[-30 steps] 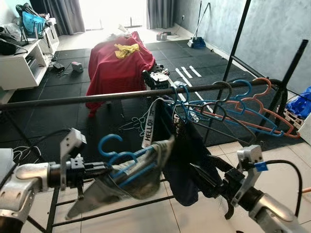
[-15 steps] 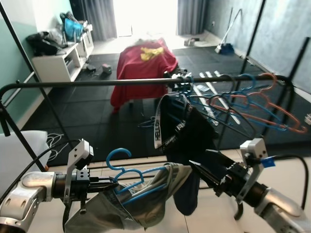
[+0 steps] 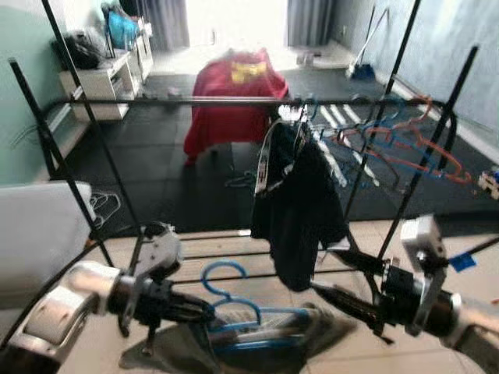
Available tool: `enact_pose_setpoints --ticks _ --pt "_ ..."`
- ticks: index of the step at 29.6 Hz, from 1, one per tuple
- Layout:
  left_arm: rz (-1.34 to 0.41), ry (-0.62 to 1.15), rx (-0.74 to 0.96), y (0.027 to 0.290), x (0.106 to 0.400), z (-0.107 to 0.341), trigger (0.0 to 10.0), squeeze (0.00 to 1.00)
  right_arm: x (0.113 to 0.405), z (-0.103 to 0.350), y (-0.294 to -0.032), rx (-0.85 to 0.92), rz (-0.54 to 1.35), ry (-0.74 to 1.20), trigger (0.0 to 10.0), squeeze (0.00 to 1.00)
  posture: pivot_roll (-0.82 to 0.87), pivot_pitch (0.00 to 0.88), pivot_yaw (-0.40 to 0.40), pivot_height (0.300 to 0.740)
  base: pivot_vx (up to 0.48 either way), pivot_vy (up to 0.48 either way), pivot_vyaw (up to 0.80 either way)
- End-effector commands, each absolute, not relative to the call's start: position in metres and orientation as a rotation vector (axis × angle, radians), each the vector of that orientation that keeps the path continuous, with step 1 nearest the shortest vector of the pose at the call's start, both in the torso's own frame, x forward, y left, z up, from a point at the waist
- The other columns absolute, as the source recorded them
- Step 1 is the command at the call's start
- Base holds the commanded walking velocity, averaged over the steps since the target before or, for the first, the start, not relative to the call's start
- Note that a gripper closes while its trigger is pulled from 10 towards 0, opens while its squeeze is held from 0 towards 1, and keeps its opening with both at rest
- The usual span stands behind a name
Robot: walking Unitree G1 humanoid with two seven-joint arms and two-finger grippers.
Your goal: Hang hanger
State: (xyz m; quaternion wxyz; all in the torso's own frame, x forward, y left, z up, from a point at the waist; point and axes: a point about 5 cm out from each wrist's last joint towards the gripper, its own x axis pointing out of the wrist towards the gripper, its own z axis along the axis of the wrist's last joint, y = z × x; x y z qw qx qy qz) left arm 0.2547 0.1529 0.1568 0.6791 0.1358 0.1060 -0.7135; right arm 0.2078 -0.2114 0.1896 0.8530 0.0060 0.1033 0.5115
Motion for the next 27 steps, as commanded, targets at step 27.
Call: enact_pose_setpoints --ticks 27 --pt "-1.764 0.019 0.501 0.110 0.269 0.202 10.0 0.00 0.227 0.177 -0.190 -0.319 1.315 0.441 8.5 0.00 -0.10 0.000 -0.014 0.740 0.000 0.000 0.00"
